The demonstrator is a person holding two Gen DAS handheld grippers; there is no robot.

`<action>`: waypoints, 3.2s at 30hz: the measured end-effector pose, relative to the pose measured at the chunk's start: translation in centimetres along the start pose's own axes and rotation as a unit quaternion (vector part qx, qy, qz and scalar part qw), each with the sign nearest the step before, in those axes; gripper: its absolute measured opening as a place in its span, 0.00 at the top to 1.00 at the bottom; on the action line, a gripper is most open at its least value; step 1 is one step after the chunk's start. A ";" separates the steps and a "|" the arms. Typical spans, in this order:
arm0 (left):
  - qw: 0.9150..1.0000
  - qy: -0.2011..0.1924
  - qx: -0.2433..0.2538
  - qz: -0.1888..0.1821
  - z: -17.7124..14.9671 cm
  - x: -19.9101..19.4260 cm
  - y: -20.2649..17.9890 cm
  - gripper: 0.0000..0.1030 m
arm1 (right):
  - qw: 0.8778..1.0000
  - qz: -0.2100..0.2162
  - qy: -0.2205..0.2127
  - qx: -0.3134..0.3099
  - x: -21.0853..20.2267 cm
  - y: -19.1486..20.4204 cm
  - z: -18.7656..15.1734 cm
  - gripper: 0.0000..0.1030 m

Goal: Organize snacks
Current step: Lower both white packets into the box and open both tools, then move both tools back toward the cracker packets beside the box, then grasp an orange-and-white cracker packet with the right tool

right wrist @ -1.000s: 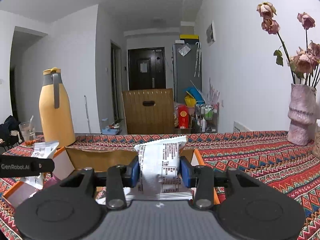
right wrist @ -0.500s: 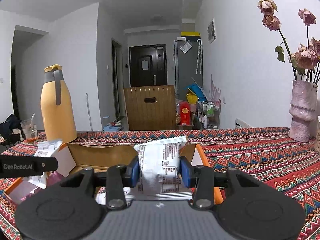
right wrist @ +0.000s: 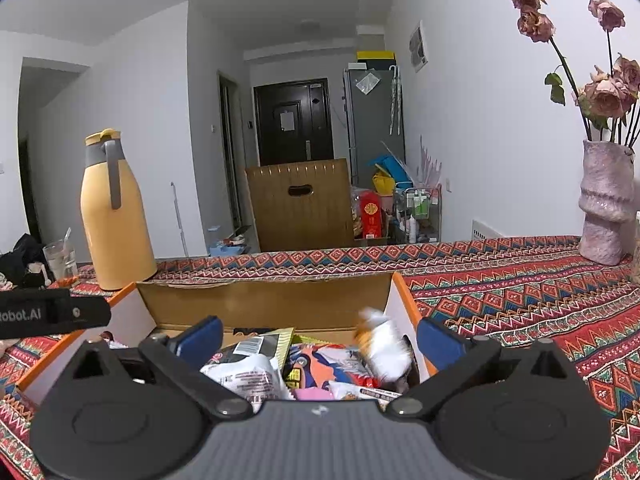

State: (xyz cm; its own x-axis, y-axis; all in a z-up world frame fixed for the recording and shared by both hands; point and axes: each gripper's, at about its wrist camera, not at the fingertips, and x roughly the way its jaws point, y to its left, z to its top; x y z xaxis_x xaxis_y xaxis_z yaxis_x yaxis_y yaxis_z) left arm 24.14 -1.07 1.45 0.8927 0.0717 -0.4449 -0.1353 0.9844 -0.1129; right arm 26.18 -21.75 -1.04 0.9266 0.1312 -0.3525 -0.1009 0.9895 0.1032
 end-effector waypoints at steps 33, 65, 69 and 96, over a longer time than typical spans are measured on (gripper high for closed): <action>1.000 -0.005 -0.021 0.002 1.5 -2.1 0.0 0.00 | 0.999 -0.007 -0.036 -0.002 -3.3 0.2 2.0 0.00; 0.999 0.039 0.020 -0.015 -4.4 -10.5 6.2 0.00 | 0.999 0.020 0.039 -0.020 -11.8 3.9 -3.6 0.00; 0.998 0.061 0.025 -0.005 -6.2 -9.5 7.2 0.00 | 0.997 0.022 0.069 -0.026 -11.3 4.4 -4.9 0.00; 0.994 0.103 -0.024 -0.021 -9.0 -6.9 9.6 0.00 | 0.980 -0.022 0.196 -0.031 -3.9 5.7 -8.3 0.00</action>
State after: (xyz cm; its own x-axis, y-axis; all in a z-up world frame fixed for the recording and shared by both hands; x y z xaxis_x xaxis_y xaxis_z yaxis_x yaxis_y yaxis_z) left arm 12.83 6.47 -4.57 0.7919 -0.0083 -0.6106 -0.1243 0.9768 -0.1744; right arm 18.98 -16.08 -6.76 0.7213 0.0892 -0.6869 -0.0971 0.9949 0.0273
